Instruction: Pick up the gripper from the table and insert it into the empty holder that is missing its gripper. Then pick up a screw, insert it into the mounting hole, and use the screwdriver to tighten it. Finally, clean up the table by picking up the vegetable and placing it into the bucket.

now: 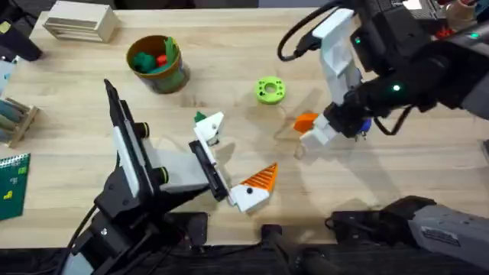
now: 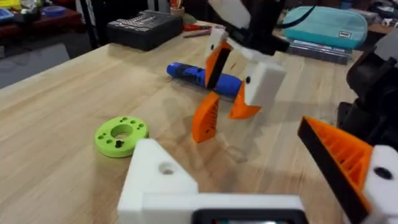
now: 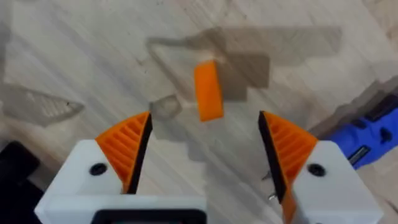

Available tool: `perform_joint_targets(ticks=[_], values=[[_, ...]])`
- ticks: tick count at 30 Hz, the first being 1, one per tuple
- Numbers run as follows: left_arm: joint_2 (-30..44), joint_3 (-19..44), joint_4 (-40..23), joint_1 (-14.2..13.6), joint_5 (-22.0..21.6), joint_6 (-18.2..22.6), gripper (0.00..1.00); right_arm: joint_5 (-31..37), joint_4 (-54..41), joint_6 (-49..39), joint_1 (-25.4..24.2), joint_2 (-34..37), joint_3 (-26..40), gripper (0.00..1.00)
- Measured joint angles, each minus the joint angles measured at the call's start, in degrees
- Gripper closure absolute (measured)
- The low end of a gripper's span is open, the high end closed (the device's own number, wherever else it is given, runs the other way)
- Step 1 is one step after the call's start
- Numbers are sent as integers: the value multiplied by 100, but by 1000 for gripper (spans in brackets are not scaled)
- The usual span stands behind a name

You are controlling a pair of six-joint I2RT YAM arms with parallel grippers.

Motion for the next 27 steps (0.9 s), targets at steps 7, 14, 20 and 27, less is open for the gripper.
perform_joint_targets(ticks=[7,14,20,27], values=[[0,0,-1,0,0,0,14,36,506,-392,4,248,0,48],[0,0,0,0,0,0,14,54,532,-1013,4,711,0,263],[0,0,0,0,0,0,14,56,553,-1184,4,805,0,394],[0,0,0,0,0,0,14,56,577,-1221,4,804,0,518]])
